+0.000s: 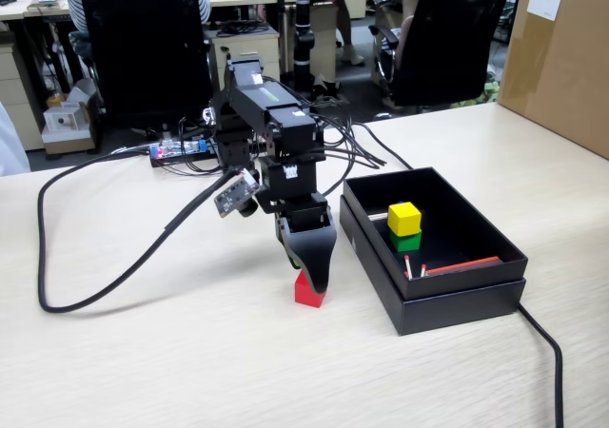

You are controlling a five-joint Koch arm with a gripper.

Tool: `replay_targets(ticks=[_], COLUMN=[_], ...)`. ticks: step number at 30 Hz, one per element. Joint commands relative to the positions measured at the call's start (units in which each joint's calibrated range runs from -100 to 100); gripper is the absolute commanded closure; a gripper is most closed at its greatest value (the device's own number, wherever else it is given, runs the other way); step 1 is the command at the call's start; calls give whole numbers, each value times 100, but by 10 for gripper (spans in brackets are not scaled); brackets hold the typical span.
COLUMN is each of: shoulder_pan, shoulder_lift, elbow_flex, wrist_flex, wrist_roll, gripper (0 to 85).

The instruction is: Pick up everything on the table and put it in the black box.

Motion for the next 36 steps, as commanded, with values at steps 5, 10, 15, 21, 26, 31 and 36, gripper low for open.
replay_targets(ticks=[5, 10, 15, 21, 26, 31, 36], shoulder_pan=[44, 49, 63, 288, 1006, 1680, 1817], shoulder_lift=[218, 355, -127, -2800, -4051, -3752, -3018], elbow_flex=[825, 1006, 961, 72, -73, -27, -91], wrist_flex=[22, 22, -159, -219, -245, -245, -245], wrist_roll=[59, 63, 78, 68, 156, 357, 464], gripper=[513, 718, 741, 741, 741, 741, 739])
